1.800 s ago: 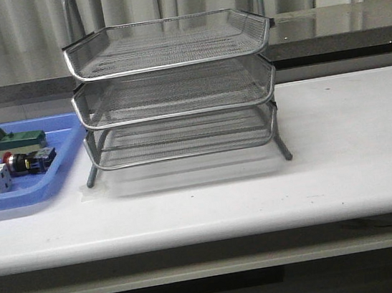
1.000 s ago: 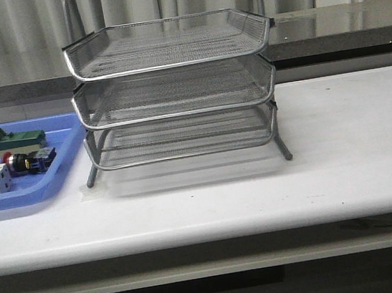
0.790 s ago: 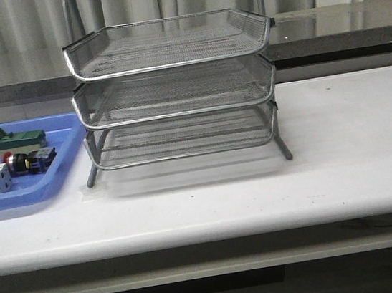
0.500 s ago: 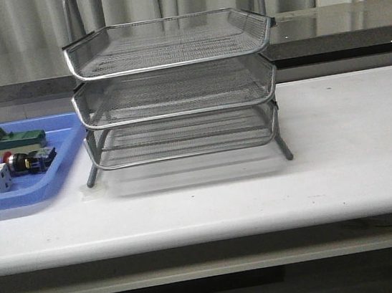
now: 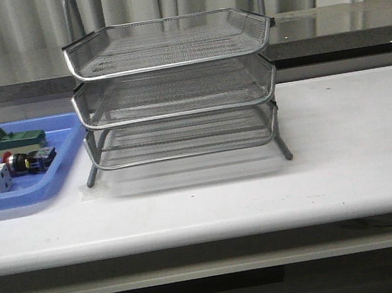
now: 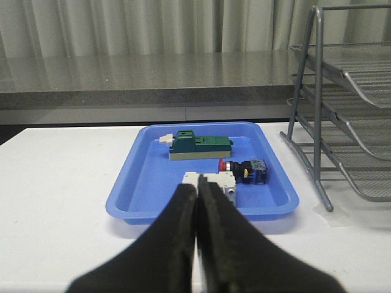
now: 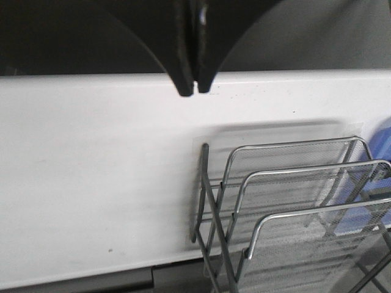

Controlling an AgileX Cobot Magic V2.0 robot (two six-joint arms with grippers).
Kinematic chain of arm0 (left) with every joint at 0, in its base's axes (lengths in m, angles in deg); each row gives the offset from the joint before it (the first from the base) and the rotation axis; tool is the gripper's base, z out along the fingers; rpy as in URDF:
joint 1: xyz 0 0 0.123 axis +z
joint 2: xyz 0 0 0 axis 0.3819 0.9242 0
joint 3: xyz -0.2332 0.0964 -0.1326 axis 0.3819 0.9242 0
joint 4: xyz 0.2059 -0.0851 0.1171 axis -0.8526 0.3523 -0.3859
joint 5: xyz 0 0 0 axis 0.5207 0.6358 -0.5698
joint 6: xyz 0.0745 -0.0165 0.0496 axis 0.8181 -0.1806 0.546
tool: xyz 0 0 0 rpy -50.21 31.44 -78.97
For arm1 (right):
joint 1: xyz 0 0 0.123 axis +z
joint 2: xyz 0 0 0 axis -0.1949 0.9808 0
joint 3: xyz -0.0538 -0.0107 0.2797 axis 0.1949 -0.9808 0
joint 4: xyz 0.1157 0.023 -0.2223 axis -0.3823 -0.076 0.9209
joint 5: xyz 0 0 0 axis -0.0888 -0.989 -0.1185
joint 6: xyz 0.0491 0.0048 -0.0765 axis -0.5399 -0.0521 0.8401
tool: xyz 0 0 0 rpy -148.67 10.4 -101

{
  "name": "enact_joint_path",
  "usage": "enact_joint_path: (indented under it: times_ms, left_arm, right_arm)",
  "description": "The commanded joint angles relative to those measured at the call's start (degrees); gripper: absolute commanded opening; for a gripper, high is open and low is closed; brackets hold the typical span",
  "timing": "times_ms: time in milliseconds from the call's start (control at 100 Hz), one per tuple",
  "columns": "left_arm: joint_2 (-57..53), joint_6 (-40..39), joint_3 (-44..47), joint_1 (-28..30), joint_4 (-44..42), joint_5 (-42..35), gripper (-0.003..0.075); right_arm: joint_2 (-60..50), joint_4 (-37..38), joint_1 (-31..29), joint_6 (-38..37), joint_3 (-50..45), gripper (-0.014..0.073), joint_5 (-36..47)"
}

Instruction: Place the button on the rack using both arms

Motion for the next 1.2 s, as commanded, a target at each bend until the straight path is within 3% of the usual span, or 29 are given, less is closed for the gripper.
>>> enact_joint_path:
  times_ms: [0, 510, 630, 870, 1190]
  left_arm:
    - [-1.95, -0.09, 2.59, -0.03, 0.34, -4.36, 0.0004]
    - [-1.95, -0.09, 2.59, -0.03, 0.34, -4.36, 0.0004]
    - [-1.95, -0.09, 2.59, -0.03, 0.34, -4.36, 0.0004]
    - [-1.95, -0.09, 2.59, -0.03, 0.34, -4.36, 0.0004]
    - [-1.95, -0.09, 2.59, -0.03, 0.34, -4.36, 0.0004]
  right_arm:
    - [5.28, -2.65, -0.17, 0.17, 3.99, -0.0063, 3.11]
    - [22.68, -23.14, -0.17, 0.17, 4.84, -0.0043, 13.35]
    - [25.89, -25.30, -0.17, 0.22, 4.84, 0.0036, 13.49]
    - [31.22, -27.50, -0.17, 0.30, 4.84, 0.0348, 16.82]
    - [40.31, -33.96, 0.18, 5.88, 7.16, 0.0360, 18.95]
